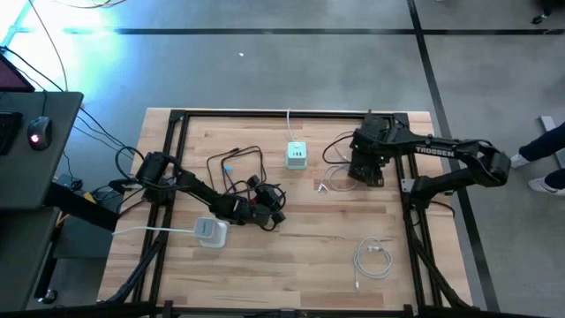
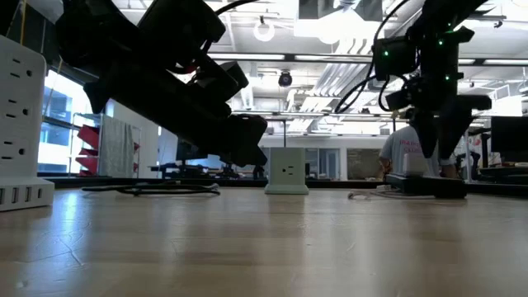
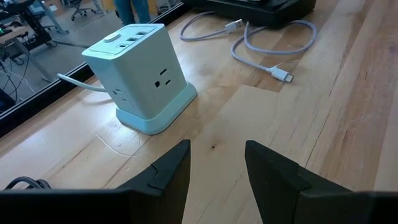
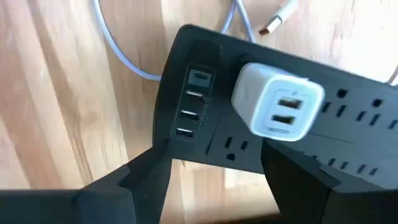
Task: Insert USB
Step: Adjust the black outlet extension, then insert the top charger cable into the charger adapter on the black outlet extension
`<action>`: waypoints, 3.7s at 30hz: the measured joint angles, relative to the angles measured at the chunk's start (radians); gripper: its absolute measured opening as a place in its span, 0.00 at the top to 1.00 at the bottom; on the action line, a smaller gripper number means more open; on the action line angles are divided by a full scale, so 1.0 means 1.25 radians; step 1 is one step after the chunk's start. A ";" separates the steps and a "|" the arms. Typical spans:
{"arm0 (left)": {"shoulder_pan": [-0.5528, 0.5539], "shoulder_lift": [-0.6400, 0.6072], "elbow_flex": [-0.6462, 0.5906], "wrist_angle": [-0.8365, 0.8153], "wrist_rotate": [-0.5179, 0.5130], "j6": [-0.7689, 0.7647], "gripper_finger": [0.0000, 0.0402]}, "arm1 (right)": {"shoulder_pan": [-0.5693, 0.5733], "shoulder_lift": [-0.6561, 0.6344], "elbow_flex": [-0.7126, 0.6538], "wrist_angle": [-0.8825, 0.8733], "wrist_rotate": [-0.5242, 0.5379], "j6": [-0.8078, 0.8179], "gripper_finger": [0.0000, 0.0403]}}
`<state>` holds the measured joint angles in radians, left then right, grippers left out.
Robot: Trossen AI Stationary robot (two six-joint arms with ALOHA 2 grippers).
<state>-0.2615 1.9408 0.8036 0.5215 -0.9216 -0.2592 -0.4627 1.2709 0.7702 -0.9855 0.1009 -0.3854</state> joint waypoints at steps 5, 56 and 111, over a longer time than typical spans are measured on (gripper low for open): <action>0.000 0.000 0.000 0.000 0.000 -0.001 0.67 | -0.006 0.001 -0.072 0.057 0.012 0.050 0.48; 0.000 0.000 0.000 0.005 0.003 0.000 0.67 | -0.044 0.352 0.213 0.194 0.024 0.242 0.60; -0.003 0.001 0.000 -0.001 0.039 0.000 0.67 | -0.077 0.334 0.269 0.166 0.044 0.358 1.00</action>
<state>-0.2652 1.9415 0.8036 0.5205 -0.8725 -0.2592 -0.5594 1.6881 1.1061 -0.7783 0.1555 0.0625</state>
